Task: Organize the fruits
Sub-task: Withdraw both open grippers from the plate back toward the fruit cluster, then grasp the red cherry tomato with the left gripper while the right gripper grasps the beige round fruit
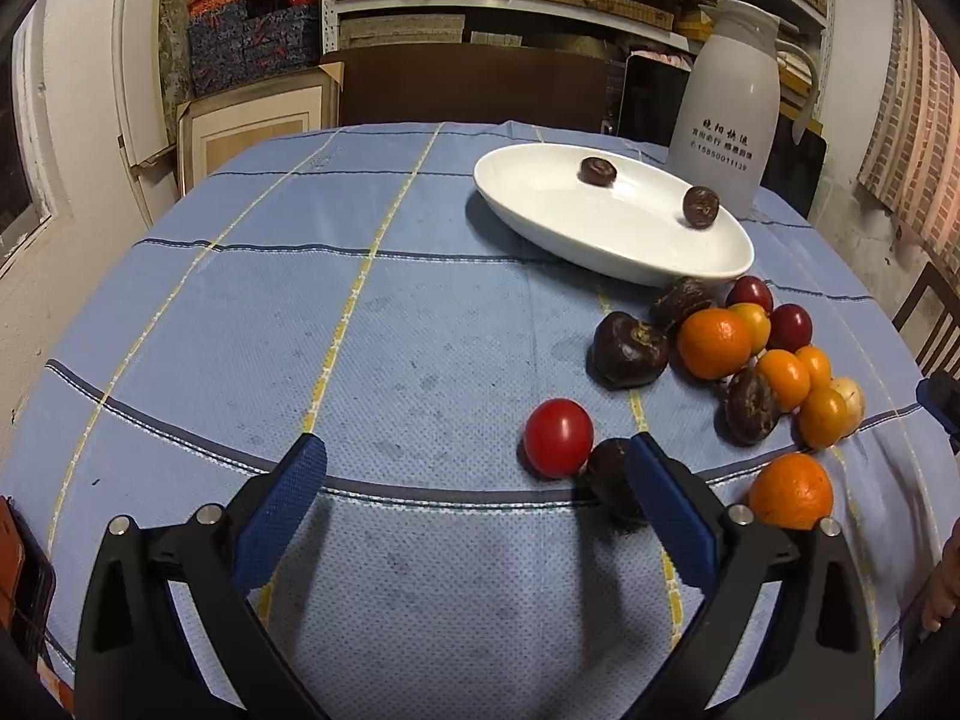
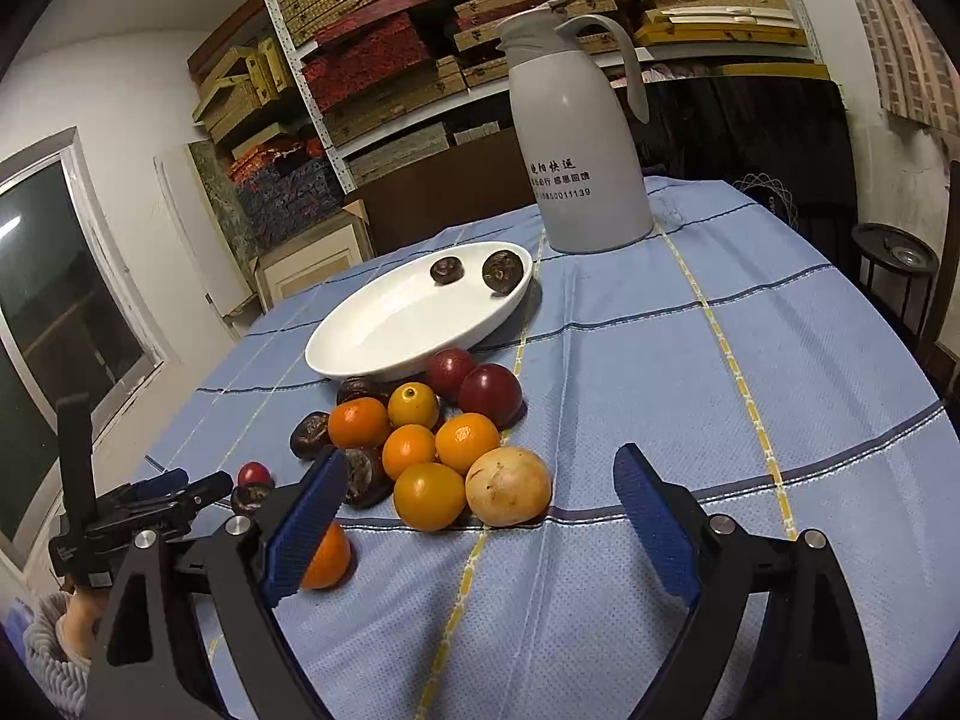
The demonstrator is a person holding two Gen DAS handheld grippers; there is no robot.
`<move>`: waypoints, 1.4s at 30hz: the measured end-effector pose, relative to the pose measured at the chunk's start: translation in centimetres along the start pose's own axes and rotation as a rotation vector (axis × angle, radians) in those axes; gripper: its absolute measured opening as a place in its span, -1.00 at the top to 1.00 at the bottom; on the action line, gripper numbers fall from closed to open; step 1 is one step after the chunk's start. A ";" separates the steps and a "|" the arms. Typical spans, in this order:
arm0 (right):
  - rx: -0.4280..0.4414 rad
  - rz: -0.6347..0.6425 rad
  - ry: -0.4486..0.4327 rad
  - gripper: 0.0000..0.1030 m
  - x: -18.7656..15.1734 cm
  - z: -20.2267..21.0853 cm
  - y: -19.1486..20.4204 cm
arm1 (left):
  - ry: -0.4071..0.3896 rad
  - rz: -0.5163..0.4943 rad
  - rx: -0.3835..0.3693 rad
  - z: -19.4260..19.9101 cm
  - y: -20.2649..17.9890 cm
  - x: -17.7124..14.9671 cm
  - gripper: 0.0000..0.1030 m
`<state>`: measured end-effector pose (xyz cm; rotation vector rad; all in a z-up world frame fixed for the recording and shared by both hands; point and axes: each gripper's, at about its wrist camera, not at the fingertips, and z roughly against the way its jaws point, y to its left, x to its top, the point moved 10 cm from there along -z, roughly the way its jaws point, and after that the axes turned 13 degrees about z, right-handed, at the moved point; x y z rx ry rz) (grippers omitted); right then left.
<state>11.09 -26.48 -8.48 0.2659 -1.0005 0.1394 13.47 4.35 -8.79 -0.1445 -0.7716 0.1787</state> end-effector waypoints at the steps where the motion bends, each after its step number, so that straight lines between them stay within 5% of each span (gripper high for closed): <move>1: -0.001 -0.006 0.004 -0.76 -0.1 -0.1 -0.1 | -0.001 0.001 0.001 0.0 0.0 0.0 -0.90; 9: -0.006 -0.008 0.020 -0.76 -0.4 -0.2 -0.1 | 0.006 0.006 0.113 -1.7 2.3 1.2 -0.90; 13: -0.008 -0.018 0.023 -0.76 -0.4 -0.3 -0.3 | 0.012 0.078 0.070 -1.4 3.4 1.5 -0.90; 21: -0.006 -0.006 0.026 -0.76 -0.5 -0.3 -0.2 | 0.008 -0.079 0.012 -1.3 -0.4 0.7 -0.89; 23: -0.006 -0.006 0.027 -0.76 -0.5 -0.3 -0.2 | 0.035 -0.055 -0.022 -1.7 -0.4 0.6 -0.74; 24: -0.005 -0.006 0.029 -0.76 -0.5 -0.3 -0.2 | 0.061 -0.040 -0.050 -2.1 -0.4 0.5 -0.50; 26: -0.004 -0.007 0.032 -0.76 -0.6 -0.4 -0.2 | 0.113 0.001 -0.116 -2.9 -0.5 0.6 -0.43; 28: -0.004 -0.013 0.035 -0.76 -0.6 -0.4 -0.3 | 0.145 0.022 -0.134 -3.6 -0.3 0.7 -0.07; 31: -0.002 -0.024 0.042 -0.76 -0.7 -0.5 -0.5 | 0.159 0.042 -0.154 -3.9 0.1 0.8 0.02; 36: -0.023 -0.013 0.069 -0.76 -1.1 -0.9 -0.6 | 0.105 -0.087 -0.064 -3.3 -1.3 -0.2 0.20; 42: -0.033 -0.018 0.111 -0.75 -1.7 -1.5 -0.9 | 0.119 -0.091 -0.082 -3.6 -1.5 -0.4 0.47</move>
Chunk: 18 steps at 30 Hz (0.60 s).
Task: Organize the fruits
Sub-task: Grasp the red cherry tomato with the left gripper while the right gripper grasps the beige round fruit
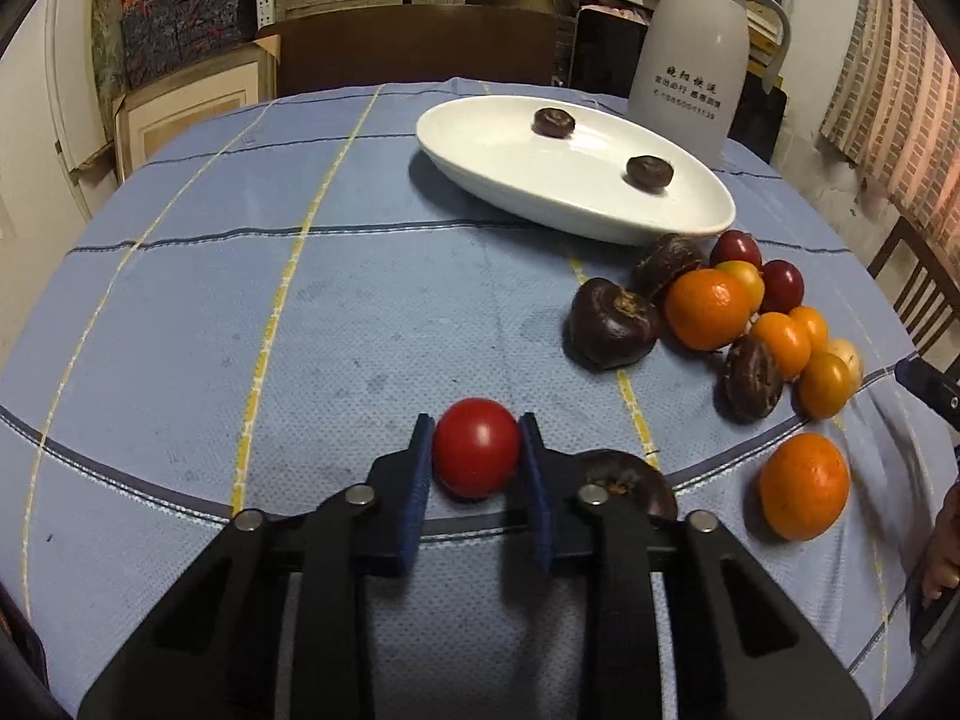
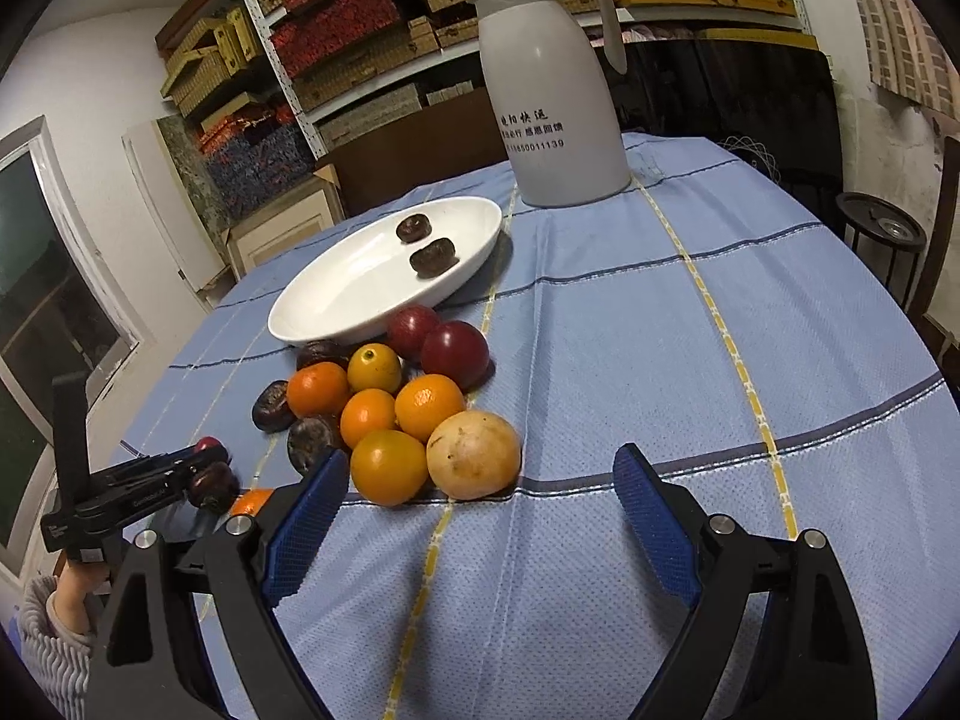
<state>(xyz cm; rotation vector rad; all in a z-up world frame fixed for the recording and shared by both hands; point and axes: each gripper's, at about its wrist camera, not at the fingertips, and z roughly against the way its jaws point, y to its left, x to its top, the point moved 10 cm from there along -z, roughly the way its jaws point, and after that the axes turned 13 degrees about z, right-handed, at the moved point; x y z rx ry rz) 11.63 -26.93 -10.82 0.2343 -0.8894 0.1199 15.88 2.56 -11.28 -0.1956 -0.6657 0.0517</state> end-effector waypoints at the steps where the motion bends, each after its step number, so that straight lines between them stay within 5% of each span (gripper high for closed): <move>1: 0.003 0.000 0.005 -0.75 0.0 -0.1 0.0 | 0.000 -0.001 -0.002 0.0 -0.1 0.0 0.47; 14: 0.144 -0.146 0.095 -0.40 -0.6 -2.8 -0.3 | 0.008 0.031 -0.019 0.0 0.3 0.1 0.47; 18: 0.208 -0.209 0.150 -0.01 -1.1 -4.6 0.1 | 0.010 0.035 -0.024 0.0 0.3 0.0 0.47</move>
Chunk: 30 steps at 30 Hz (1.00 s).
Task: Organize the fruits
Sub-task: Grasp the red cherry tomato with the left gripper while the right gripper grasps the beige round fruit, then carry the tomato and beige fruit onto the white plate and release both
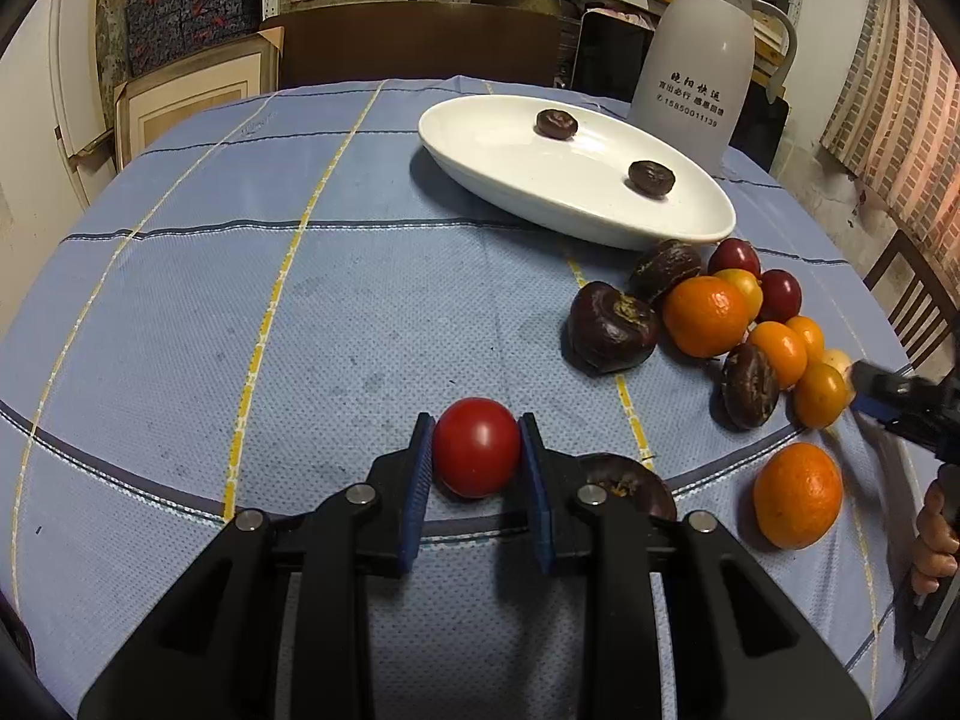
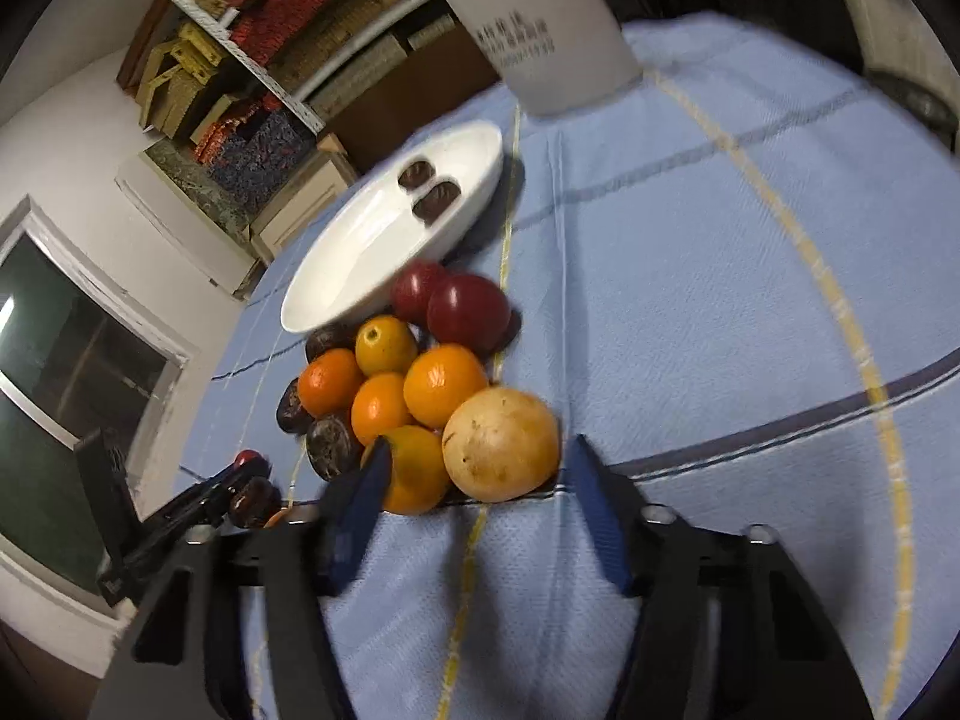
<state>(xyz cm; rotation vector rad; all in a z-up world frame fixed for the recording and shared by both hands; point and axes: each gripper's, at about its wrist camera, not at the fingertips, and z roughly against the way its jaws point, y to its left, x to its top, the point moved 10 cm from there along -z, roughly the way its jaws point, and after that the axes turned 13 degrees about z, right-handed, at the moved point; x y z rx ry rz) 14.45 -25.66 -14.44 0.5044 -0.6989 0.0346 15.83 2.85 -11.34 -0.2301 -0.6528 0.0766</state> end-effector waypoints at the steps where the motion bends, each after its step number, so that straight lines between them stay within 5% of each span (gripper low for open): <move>1: -0.009 0.005 -0.006 0.00 0.1 0.0 0.0 | 0.000 0.000 0.000 0.0 0.0 0.0 0.47; 10: -0.066 0.083 -0.025 0.25 0.1 0.2 0.2 | -0.012 0.012 -0.019 0.3 -0.2 0.1 0.47; 15: -0.075 0.074 -0.135 0.25 1.2 3.3 -0.3 | -0.079 -0.001 -0.033 2.3 -1.2 1.1 0.47; 22: -0.042 0.122 -0.148 0.25 6.8 4.4 2.4 | -0.101 -0.070 -0.069 2.7 -5.6 5.9 0.47; 30: -0.021 0.170 -0.096 0.25 12.3 -3.1 5.9 | -0.083 -0.050 -0.081 -2.6 -8.6 12.4 0.47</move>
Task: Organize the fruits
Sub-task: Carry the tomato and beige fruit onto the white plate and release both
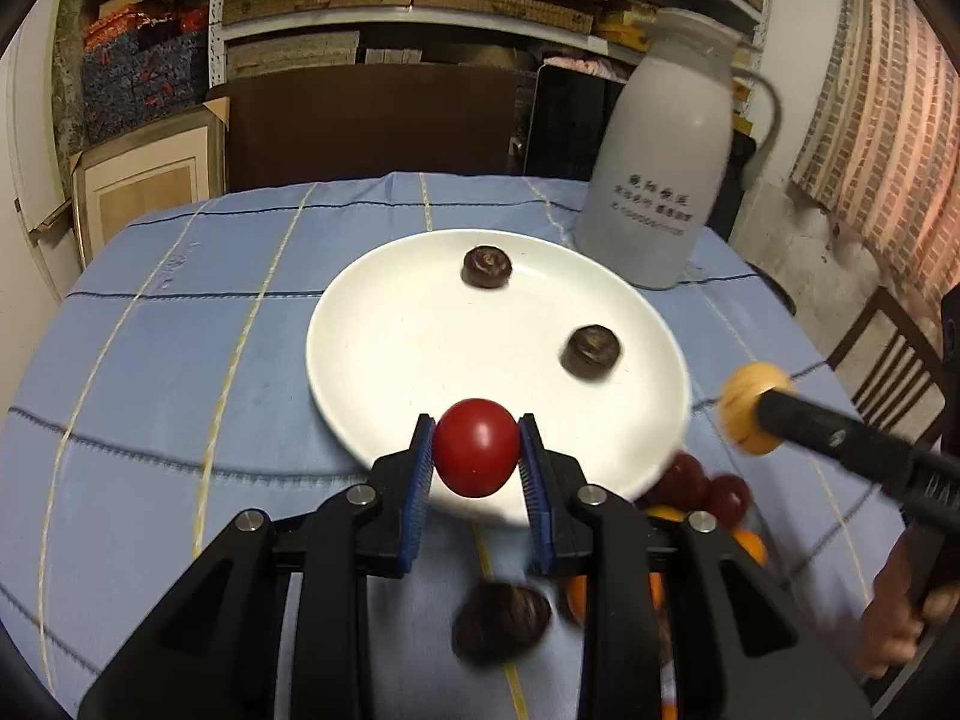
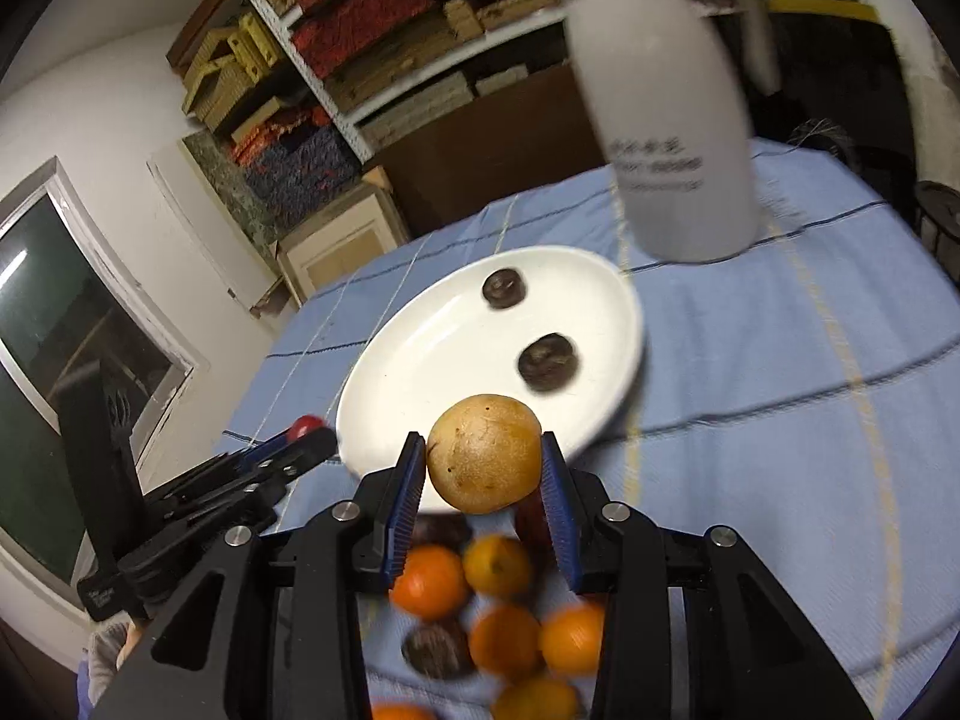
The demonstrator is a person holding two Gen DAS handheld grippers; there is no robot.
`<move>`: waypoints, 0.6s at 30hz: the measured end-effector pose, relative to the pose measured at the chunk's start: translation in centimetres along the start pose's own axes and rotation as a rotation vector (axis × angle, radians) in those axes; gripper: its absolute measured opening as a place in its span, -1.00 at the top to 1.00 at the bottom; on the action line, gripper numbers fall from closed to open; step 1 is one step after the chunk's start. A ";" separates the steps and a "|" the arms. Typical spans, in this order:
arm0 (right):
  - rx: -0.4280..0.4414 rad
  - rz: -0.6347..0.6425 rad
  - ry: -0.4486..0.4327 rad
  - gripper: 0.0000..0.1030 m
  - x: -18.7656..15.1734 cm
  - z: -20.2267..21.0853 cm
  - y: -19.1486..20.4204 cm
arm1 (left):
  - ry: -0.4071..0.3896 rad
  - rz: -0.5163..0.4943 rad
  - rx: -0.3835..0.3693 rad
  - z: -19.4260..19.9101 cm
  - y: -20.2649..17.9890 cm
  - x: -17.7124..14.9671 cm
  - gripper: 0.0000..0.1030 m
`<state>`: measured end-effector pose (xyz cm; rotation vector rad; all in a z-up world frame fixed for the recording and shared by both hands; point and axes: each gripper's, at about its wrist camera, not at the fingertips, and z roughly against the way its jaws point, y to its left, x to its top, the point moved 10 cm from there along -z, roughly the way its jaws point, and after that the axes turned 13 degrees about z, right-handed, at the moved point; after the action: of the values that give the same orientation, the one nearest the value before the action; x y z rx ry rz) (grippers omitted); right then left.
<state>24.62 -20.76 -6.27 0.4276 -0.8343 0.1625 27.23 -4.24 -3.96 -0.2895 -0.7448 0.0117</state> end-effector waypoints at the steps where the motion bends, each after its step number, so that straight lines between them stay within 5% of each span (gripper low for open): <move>1: 0.000 -0.001 0.015 0.25 0.2 -1.6 0.0 | 0.016 0.009 0.004 -1.2 0.2 0.3 0.47; 5: -0.023 0.005 0.070 0.22 0.3 -5.4 -0.5 | 0.057 0.022 0.014 -4.4 0.7 0.3 0.47; 7: -0.056 0.026 0.081 0.18 -0.1 -5.8 -0.9 | 0.097 0.037 -0.011 -5.3 0.6 -0.2 0.01; 10: -0.065 0.027 0.046 0.11 0.5 -4.8 -1.2 | 0.030 0.042 0.011 -4.1 1.1 0.5 -0.47; 13: -0.042 0.023 0.003 0.07 1.1 -2.7 -0.8 | -0.008 0.063 0.015 -2.0 1.5 0.7 -0.71; 18: -0.094 0.063 -0.094 -0.42 0.8 2.1 -0.4 | -0.087 0.099 0.047 2.1 3.2 -0.2 -0.90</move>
<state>23.79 -22.09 -4.56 0.3230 -0.9449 0.1615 25.93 -0.65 -3.47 -0.2819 -0.8151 0.1365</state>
